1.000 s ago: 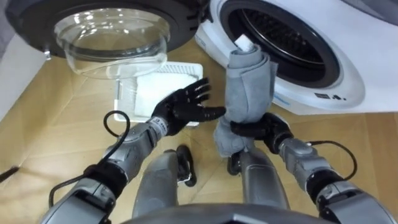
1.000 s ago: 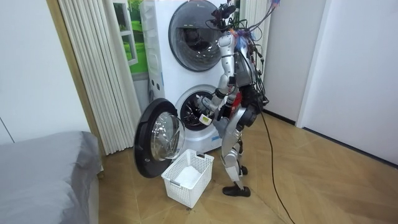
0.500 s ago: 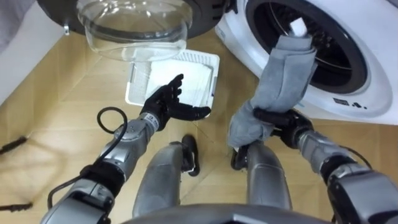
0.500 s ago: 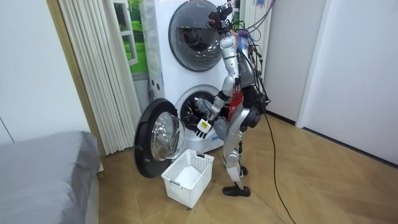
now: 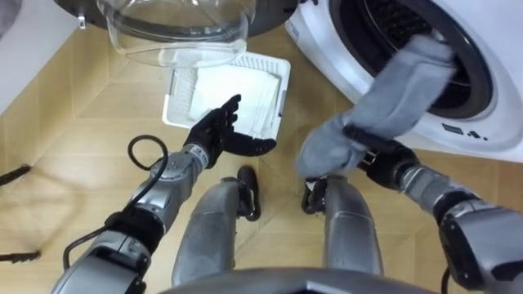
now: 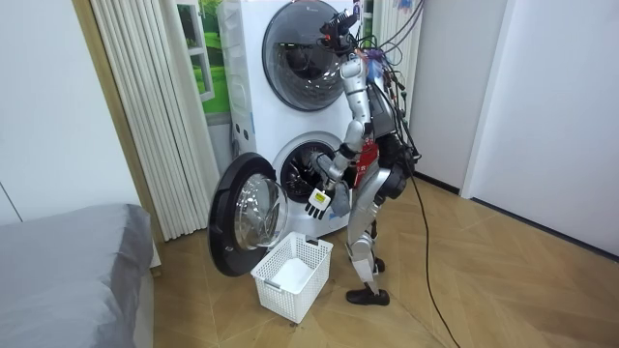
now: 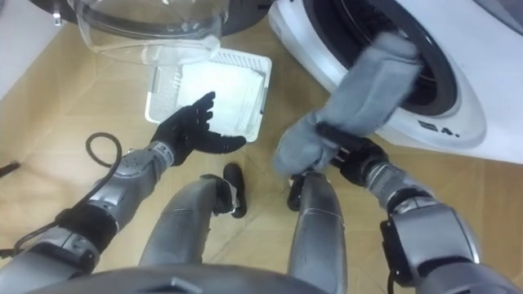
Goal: Put towel into washing machine
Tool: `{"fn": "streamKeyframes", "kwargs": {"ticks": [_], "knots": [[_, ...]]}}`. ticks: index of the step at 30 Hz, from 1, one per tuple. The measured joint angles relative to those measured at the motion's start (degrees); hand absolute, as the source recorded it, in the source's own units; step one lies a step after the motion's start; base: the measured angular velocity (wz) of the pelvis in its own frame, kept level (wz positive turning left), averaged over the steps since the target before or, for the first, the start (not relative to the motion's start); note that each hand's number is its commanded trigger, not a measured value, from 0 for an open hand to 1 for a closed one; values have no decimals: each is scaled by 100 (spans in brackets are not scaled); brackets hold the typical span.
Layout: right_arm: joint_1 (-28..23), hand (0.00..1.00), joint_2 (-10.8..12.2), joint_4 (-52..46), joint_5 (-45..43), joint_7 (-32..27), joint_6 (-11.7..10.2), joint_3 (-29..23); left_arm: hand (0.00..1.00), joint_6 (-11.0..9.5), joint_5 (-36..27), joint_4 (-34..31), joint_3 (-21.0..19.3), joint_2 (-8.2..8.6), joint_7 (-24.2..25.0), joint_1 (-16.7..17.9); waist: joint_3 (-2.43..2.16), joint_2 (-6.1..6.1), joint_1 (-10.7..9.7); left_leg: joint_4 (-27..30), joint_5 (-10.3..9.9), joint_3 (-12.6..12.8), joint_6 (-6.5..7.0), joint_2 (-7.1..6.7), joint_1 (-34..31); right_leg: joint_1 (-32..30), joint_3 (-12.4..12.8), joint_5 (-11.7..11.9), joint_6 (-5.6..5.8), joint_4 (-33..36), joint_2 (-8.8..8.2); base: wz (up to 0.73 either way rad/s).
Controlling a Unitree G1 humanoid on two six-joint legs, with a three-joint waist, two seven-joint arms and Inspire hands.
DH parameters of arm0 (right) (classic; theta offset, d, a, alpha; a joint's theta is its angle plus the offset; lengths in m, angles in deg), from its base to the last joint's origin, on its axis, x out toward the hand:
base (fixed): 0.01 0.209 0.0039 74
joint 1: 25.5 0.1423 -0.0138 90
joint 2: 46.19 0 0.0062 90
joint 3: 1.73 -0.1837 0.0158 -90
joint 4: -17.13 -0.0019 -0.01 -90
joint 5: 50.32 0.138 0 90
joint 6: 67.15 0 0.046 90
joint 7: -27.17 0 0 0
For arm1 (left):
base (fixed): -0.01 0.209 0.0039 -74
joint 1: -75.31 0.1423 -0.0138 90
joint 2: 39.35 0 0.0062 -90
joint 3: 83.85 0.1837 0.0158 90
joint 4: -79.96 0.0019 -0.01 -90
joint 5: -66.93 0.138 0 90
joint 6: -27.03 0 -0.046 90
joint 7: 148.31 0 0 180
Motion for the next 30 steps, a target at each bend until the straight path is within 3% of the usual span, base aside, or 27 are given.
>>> {"fn": "streamKeyframes", "kwargs": {"ticks": [5,7,13,14,16,19,21,22,23,24,25,26,27,28,30], "knots": [[129,100,-238,-19,671,-159,99,-296,0,134,-134,-116,19,9,-217,-61,-3,16,10,136,21,34,42,-32,-253,-245,-23,-34,-1,186,-100,11],[228,100,-311,-20,970,-349,142,-305,0,138,-240,-146,150,-3,-366,-63,-5,11,-8,132,58,42,93,-179,-283,-371,30,-118,32,374,-229,24],[569,100,-517,-73,1368,-806,331,-515,0,158,-245,-420,178,-10,-620,147,-13,-11,-41,147,85,160,156,-300,-384,-609,177,-154,69,630,-380,5],[648,100,-531,-72,1436,-955,361,-528,0,166,-246,-497,182,-13,-669,176,-14,-32,-55,148,96,189,176,-316,-416,-658,185,-154,69,672,-413,8],[812,100,-543,-70,1597,-1207,501,-642,0,156,-304,-708,178,-55,-801,310,-7,-201,-137,142,126,271,209,-397,-445,-795,268,-201,82,843,-519,14],[1011,100,-545,-57,1662,-1526,629,-812,0,151,-337,-768,178,-133,-834,421,-17,-330,-235,164,127,323,227,-386,-453,-804,271,-206,92,859,-542,3],[1117,96,-545,-38,1798,-1681,701,-813,0,151,-336,-884,186,-202,-851,534,-17,-354,-302,182,126,324,241,-378,-491,-814,253,-196,108,850,-547,6],[1189,70,-546,-38,1876,-1764,752,-825,0,151,-323,-1010,199,-259,-878,622,-20,-368,-344,239,115,336,261,-367,-535,-850,253,-196,114,873,-552,0],[1219,31,-546,-38,1896,-1805,767,-866,0,151,-323,-1053,221,-283,-911,674,-21,-383,-356,254,110,349,271,-369,-552,-876,262,-198,118,896,-562,0],[1262,0,-546,-38,1938,-1902,772,-994,0,153,-325,-1085,241,-291,-983,750,-18,-389,-396,309,107,359,282,-386,-574,-897,261,-208,136,928,-594,3],[1281,30,-546,-40,1968,-1960,774,-1027,0,153,-324,-1112,242,-292,-1017,792,-16,-394,-420,322,107,364,288,-394,-581,-905,260,-214,146,949,-612,9],[1343,53,-546,-41,1979,-2100,779,-1028,0,153,-311,-1244,247,-313,-1104,902,-18,-418,-459,346,95,402,309,-395,-613,-942,269,-233,158,1000,-637,6],[1444,53,-547,-45,1979,-2280,789,-1028,0,152,-268,-1391,243,-353,-1169,962,-9,-471,-485,363,92,435,321,-397,-649,-999,280,-237,153,1031,-658,5],[1489,40,-551,-45,1979,-2377,796,-1029,0,152,-268,-1431,240,-360,-1201,1010,-13,-491,-507,370,95,439,325,-398,-664,-1011,277,-238,153,1043,-668,10],[1689,32,-555,-45,1979,-2740,885,-1242,0,150,-133,-1626,132,-351,-1238,1116,-16,-546,-698,399,86,512,357,-400,-673,-1021,267,-287,177,1117,-730,19]]}}
